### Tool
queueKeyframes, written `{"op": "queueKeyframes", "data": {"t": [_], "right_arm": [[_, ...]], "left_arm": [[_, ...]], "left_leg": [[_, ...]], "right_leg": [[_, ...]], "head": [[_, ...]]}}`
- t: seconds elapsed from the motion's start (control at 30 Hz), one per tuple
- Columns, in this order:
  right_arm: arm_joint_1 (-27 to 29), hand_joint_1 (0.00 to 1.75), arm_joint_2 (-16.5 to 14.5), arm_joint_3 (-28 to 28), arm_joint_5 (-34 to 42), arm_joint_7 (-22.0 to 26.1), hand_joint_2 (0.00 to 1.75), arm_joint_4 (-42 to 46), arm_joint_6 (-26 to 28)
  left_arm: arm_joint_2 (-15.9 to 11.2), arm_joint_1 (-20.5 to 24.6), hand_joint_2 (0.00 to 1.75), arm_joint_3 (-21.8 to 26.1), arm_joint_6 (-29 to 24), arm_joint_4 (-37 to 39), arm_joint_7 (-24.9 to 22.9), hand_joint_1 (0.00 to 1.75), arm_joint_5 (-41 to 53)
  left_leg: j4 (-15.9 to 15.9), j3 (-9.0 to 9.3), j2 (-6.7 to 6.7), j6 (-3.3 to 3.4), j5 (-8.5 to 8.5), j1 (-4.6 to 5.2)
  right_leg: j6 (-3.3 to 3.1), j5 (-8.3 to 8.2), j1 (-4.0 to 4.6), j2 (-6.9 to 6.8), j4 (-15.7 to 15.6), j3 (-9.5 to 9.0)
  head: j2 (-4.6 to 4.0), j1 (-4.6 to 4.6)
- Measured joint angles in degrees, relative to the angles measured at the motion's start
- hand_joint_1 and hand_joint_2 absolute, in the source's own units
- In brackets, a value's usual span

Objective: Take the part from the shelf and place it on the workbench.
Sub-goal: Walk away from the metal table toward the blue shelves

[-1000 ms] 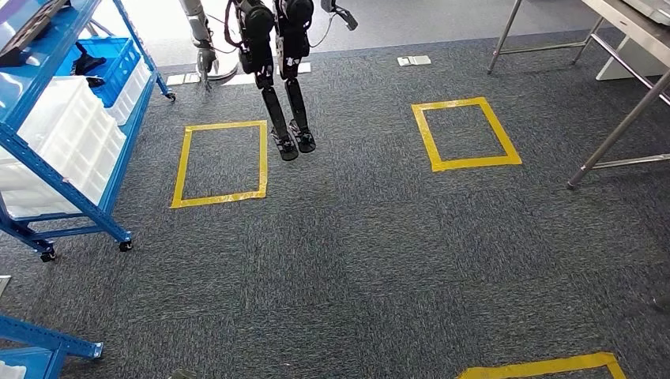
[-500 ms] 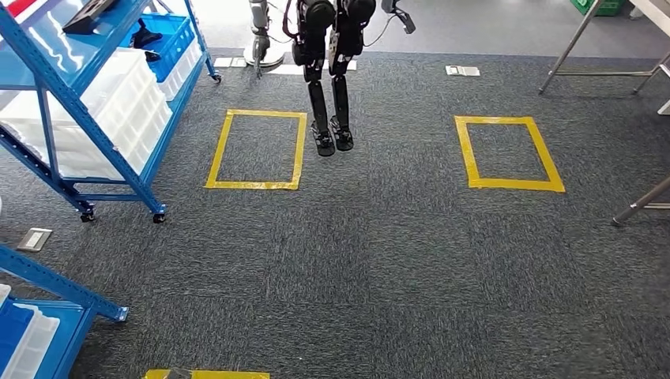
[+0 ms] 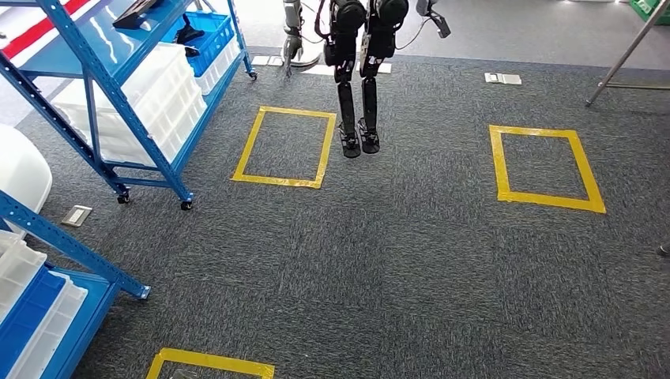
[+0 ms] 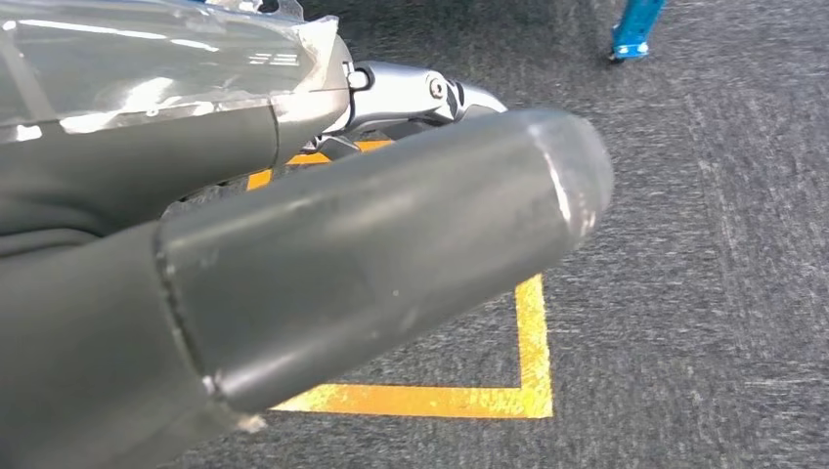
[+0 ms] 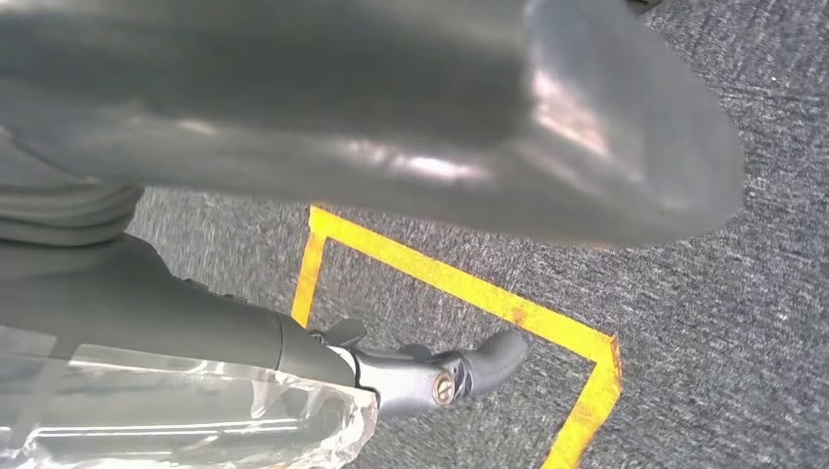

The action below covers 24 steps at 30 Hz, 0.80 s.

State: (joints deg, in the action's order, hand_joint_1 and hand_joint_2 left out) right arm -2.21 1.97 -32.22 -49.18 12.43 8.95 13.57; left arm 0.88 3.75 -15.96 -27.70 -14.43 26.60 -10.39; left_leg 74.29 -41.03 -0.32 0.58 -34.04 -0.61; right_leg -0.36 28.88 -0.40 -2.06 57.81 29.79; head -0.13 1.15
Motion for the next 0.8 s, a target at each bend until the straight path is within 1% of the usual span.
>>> {"op": "queueKeyframes", "data": {"t": [0.03,0.07,0.1,0.13,0.17,0.2,0.23,0.27,0.3,0.33,0.37,0.4,0.43,0.47,0.5,0.53,0.57,0.6,0.63,0.67,0.7,0.73,0.77,0.8], "right_arm": [[0.0,0.0,0.02,0.0,0.0,0.0,0.0,-0.01,0.0],[-0.02,0.0,0.02,0.0,0.0,0.0,0.0,-0.01,0.0],[-0.06,0.0,0.01,0.0,0.0,0.02,0.0,-0.01,0.0],[-0.09,0.0,-0.01,0.0,0.0,0.05,0.0,-0.01,0.0],[-0.11,0.0,-0.06,0.0,0.0,0.09,0.0,-0.01,0.0],[-0.13,0.0,-0.1,-0.01,0.0,0.13,0.0,-0.01,0.01],[-0.17,0.0,-0.13,-0.01,0.0,0.16,0.0,-0.02,0.02],[-0.2,0.0,-0.19,-0.02,0.0,0.17,0.0,-0.02,0.03],[-0.26,0.0,-0.21,-0.02,0.0,0.19,0.0,-0.03,0.05],[-0.29,0.0,-0.27,-0.01,0.0,0.25,0.0,-0.03,0.08],[-0.29,0.0,-0.32,-0.01,-0.01,0.34,0.0,-0.04,0.1],[-0.23,0.0,-0.33,0.0,-0.01,0.43,0.0,-0.07,0.13],[-0.12,0.0,-0.32,0.0,-0.01,0.52,0.0,-0.1,0.15],[0.03,0.0,-0.27,0.0,-0.01,0.57,0.0,-0.14,0.16],[0.18,0.0,-0.22,-0.01,0.01,0.59,0.0,-0.17,0.17],[0.29,0.0,-0.19,-0.01,0.02,0.61,0.0,-0.2,0.17],[0.34,0.0,-0.18,-0.02,0.02,0.62,0.0,-0.21,0.17],[0.33,0.0,-0.18,-0.02,0.03,0.64,0.0,-0.22,0.17],[0.3,0.0,-0.18,-0.02,0.02,0.65,0.0,-0.23,0.17],[0.23,0.0,-0.19,-0.02,0.01,0.66,0.0,-0.26,0.13],[0.18,0.0,-0.17,-0.02,-0.02,0.66,0.0,-0.28,0.08],[0.13,0.0,-0.15,-0.02,-0.04,0.63,0.0,-0.31,0.03],[0.06,0.0,-0.14,-0.02,-0.06,0.6,0.0,-0.33,-0.01],[-0.03,0.0,-0.13,-0.02,-0.07,0.56,0.0,-0.33,-0.02]], "left_arm": [[0.01,-0.04,0.0,-0.08,0.0,0.0,-0.01,0.0,0.02],[-0.01,-0.06,0.0,-0.16,0.0,0.01,-0.02,0.0,0.04],[-0.04,-0.04,0.0,-0.23,0.0,0.0,-0.03,0.0,0.03],[-0.09,0.03,0.0,-0.28,0.0,-0.01,-0.04,0.0,0.03],[-0.14,0.13,0.0,-0.32,-0.01,-0.01,-0.04,0.0,0.03],[-0.17,0.23,0.0,-0.37,-0.01,-0.02,-0.04,0.0,0.03],[-0.23,0.31,0.0,-0.41,-0.01,-0.02,-0.04,0.0,0.02],[-0.3,0.32,0.0,-0.46,-0.01,-0.02,-0.05,0.0,-0.04],[-0.36,0.29,0.0,-0.5,-0.01,-0.02,-0.07,0.0,-0.11],[-0.37,0.25,0.0,-0.56,-0.01,-0.02,-0.08,0.0,-0.18],[-0.36,0.26,0.0,-0.61,-0.01,-0.02,-0.1,0.0,-0.24],[-0.31,0.33,0.0,-0.65,-0.01,-0.02,-0.11,0.0,-0.25],[-0.26,0.4,0.0,-0.69,-0.01,-0.02,-0.12,0.0,-0.25],[-0.24,0.43,0.0,-0.69,-0.01,-0.02,-0.13,0.0,-0.25],[-0.21,0.39,0.0,-0.7,0.0,-0.02,-0.14,0.0,-0.26],[-0.17,0.31,0.0,-0.7,0.02,-0.02,-0.16,0.0,-0.28],[-0.13,0.23,0.0,-0.71,0.12,-0.02,-0.23,0.0,-0.32],[-0.08,0.19,0.0,-0.72,0.34,-0.02,-0.37,0.0,-0.42],[-0.05,0.18,0.0,-0.71,0.8,-0.02,-0.67,0.0,-0.67],[-0.04,0.2,0.0,-0.7,1.5,-0.01,-1.11,0.0,-1.03],[-0.05,0.21,0.0,-0.69,2.3,-0.01,-1.57,0.0,-1.46],[-0.06,0.18,0.0,-0.68,3.15,0.0,-2.04,0.0,-1.86],[-0.07,0.1,0.0,-0.67,3.84,0.01,-2.4,0.0,-2.1],[-0.07,-0.03,0.0,-0.68,4.34,0.02,-2.64,0.0,-2.22]], "left_leg": [[0.6,-0.28,0.1,0.17,0.32,0.02],[-1.17,0.66,0.25,0.46,1.66,0.08],[-4.81,2.62,0.74,0.89,3.57,0.25],[-9.07,4.89,2.05,1.44,5.13,0.62],[-12.54,6.71,3.22,1.86,6.22,1.0],[-14.76,7.81,4.13,2.18,6.72,1.4],[-15.66,8.16,4.58,2.33,6.7,1.71],[-15.84,8.1,3.99,2.39,6.85,1.82],[-16.25,8.23,3.35,2.54,7.14,1.67],[-16.82,8.45,2.76,2.69,7.51,1.47],[-17.37,8.65,2.12,2.92,7.94,1.24],[-17.81,8.81,1.49,3.07,8.31,1.0],[-17.95,8.79,0.85,3.17,8.45,0.99],[-17.94,8.72,0.13,3.25,8.53,0.96],[-17.93,8.69,-0.6,3.21,8.55,0.92],[-17.9,8.69,-1.35,3.14,8.58,0.85],[-17.83,8.7,-2.11,2.98,8.59,0.73],[-17.7,8.71,-2.82,2.77,8.58,0.58],[-17.42,8.62,-3.51,2.42,8.48,0.44],[-16.87,8.39,-4.19,1.95,8.25,0.41],[-16.41,8.13,-4.73,1.48,8.04,0.39],[-16.07,7.85,-5.28,1.0,7.86,0.38],[-15.91,7.63,-5.76,0.6,7.81,0.33],[-15.95,7.5,-6.19,0.32,7.91,0.12]], "right_leg": [[-0.07,0.05,0.18,-0.55,0.0,0.02],[-0.16,0.11,0.34,-1.08,0.0,-0.02],[-0.25,0.18,0.46,-1.58,-0.01,-0.13],[-0.33,0.26,0.56,-2.07,-0.01,-0.27],[-0.31,0.35,0.73,-2.52,0.0,-0.35],[-0.23,0.44,0.81,-2.97,-0.01,-0.39],[-0.12,0.5,0.84,-3.43,-0.05,-0.42],[0.04,0.53,0.89,-3.95,-0.17,-0.51],[0.21,0.63,0.86,-4.16,-0.2,-0.56],[0.36,0.96,0.83,-3.48,0.2,-0.47],[0.42,1.79,0.76,-2.25,1.57,0.08],[0.42,3.09,0.61,-0.69,4.14,1.24],[0.35,4.7,0.38,0.73,7.72,2.88],[0.37,6.21,0.15,1.39,11.66,4.78],[0.59,7.12,-0.07,1.63,14.76,6.34],[1.07,7.16,-0.34,1.72,16.14,7.14],[1.77,6.24,-0.64,1.8,15.27,6.91],[2.55,4.72,-0.98,2.01,12.58,5.8],[3.35,2.93,-1.44,2.9,8.58,4.04],[3.72,1.54,-1.68,3.96,4.92,2.54],[3.7,0.74,-1.78,4.76,2.47,1.55],[3.37,0.39,-1.69,5.31,1.05,1.02],[2.77,0.39,-1.39,5.05,0.87,0.93],[2.26,0.31,-1.42,4.47,0.86,0.81]], "head": [[0.0,0.01],[0.0,-0.01],[0.0,0.0],[0.0,-0.02],[0.0,-0.05],[0.0,-0.01],[0.0,0.02],[0.0,0.09],[0.0,0.13],[0.0,0.1],[0.0,0.08],[0.0,-0.02],[0.0,-0.06],[0.0,-0.11],[0.0,-0.16],[0.0,-0.16],[0.0,-0.17],[0.0,-0.16],[0.0,-0.19],[0.0,-0.24],[0.0,-0.24],[0.0,-0.22],[0.0,-0.2],[0.0,-0.1]]}}
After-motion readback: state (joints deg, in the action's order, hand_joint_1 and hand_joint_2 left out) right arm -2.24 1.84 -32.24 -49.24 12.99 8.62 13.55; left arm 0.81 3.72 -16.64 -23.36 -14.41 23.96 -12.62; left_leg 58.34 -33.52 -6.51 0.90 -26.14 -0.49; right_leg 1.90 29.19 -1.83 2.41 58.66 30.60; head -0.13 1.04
